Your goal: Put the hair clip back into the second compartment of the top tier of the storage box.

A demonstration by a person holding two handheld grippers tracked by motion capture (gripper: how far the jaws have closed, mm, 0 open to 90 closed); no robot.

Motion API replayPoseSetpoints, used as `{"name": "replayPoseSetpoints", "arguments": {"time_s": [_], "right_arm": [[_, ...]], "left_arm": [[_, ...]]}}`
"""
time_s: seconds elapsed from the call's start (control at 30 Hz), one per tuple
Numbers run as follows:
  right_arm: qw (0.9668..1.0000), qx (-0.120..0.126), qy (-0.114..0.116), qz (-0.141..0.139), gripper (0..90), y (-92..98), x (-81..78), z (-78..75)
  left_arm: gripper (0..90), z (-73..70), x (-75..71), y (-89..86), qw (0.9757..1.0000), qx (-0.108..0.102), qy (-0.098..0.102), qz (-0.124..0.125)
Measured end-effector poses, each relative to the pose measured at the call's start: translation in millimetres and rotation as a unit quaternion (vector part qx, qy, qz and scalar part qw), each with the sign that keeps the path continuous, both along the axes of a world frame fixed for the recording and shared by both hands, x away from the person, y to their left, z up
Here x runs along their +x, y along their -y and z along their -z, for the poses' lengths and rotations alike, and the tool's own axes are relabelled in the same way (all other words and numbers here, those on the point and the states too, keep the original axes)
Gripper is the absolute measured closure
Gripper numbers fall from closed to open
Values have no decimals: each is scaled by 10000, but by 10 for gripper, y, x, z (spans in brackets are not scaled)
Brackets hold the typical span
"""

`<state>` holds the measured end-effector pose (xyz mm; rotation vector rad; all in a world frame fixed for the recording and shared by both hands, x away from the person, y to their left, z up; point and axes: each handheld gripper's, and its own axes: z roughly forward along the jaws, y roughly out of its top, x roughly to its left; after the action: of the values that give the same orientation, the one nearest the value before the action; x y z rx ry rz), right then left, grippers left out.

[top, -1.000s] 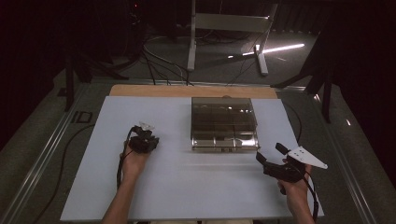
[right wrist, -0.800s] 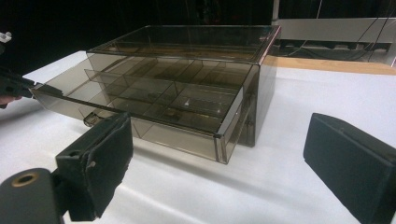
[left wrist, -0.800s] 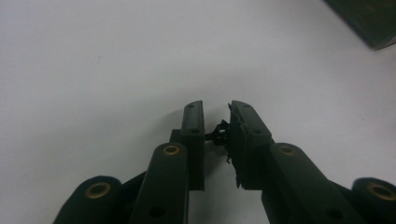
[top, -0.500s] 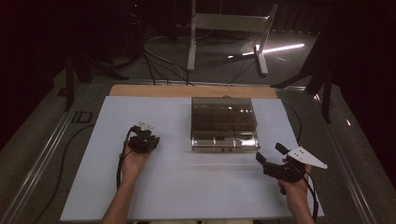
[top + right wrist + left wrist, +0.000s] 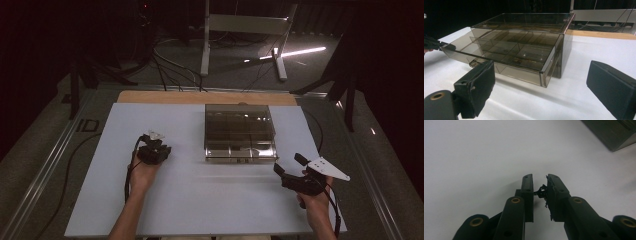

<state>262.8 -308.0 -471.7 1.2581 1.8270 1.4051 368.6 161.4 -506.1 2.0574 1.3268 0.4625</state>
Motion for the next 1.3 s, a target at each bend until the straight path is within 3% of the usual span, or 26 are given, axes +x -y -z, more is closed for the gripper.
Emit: {"name": "replayPoseSetpoints", "arguments": {"time_s": [0.63,1.3], "right_arm": [[10000,-6,-9,-13,85,-10,4,10],[10000,-8,-19,11,85,1,6,14]], "left_arm": [[776,-88,-38,2,9998,-116,101,83],[776,-271,-100,53,9985,-300,365,272]]}}
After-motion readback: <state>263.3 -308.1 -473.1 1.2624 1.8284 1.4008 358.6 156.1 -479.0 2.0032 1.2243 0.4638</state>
